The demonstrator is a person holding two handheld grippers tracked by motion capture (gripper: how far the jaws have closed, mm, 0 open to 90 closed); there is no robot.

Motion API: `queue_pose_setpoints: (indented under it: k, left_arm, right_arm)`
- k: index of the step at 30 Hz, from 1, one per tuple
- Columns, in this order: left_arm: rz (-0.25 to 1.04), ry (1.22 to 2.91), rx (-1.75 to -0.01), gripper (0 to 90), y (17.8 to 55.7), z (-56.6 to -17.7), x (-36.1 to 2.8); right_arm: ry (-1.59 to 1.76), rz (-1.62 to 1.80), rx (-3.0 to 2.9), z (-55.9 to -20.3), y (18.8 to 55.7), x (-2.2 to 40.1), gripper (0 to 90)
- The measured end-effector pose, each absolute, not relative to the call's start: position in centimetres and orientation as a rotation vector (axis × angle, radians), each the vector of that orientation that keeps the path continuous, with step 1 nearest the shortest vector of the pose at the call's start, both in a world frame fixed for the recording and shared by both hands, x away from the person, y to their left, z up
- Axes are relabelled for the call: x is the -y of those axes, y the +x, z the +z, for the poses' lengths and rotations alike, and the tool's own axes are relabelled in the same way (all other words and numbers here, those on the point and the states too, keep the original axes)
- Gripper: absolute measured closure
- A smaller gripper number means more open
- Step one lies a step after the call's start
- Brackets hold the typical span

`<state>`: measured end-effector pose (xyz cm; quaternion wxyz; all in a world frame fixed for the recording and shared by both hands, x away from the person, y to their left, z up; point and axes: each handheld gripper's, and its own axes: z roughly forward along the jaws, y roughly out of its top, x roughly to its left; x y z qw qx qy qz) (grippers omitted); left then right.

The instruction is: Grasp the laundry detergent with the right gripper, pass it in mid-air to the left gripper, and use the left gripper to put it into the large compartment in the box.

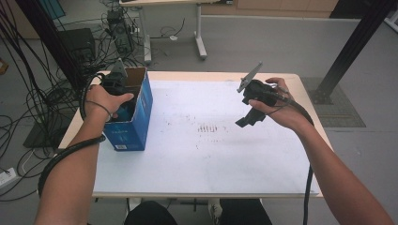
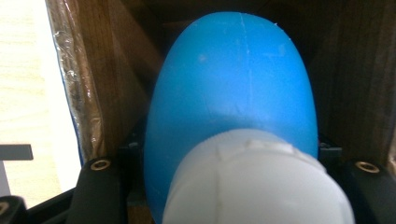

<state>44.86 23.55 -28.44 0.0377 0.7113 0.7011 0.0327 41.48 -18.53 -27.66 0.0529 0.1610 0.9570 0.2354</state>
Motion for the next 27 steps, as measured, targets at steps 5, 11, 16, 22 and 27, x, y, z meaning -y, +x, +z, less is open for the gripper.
queue_pose_setpoints:
  k: [5, 11, 16, 22, 27]
  left_arm:
    - [0.135, 2.19, -2.136, 29.9, 44.6, -27.7, -23.3]
    - [0.195, 2.204, -2.133, 28.3, 44.3, -26.3, -22.9]
    - [0.238, 2.211, -2.131, 28.3, 43.9, -25.1, -22.8]
    - [0.27, 2.205, -2.118, 27.5, 43.2, -23.4, -22.6]
    - [0.303, 2.207, -2.088, 25.0, 42.8, -21.9, -22.0]
  right_arm:
    - [0.488, 0.723, -2.906, -27.6, 41.3, 18.6, 5.7]
    - [0.483, 0.73, -2.899, -27.3, 41.2, 18.7, 5.7]
    - [0.482, 0.743, -2.891, -27.1, 41.1, 18.7, 5.7]
    - [0.493, 0.744, -2.889, -27.1, 41.0, 19.1, 5.7]
    - [0.521, 0.731, -2.887, -27.0, 41.0, 19.6, 5.7]
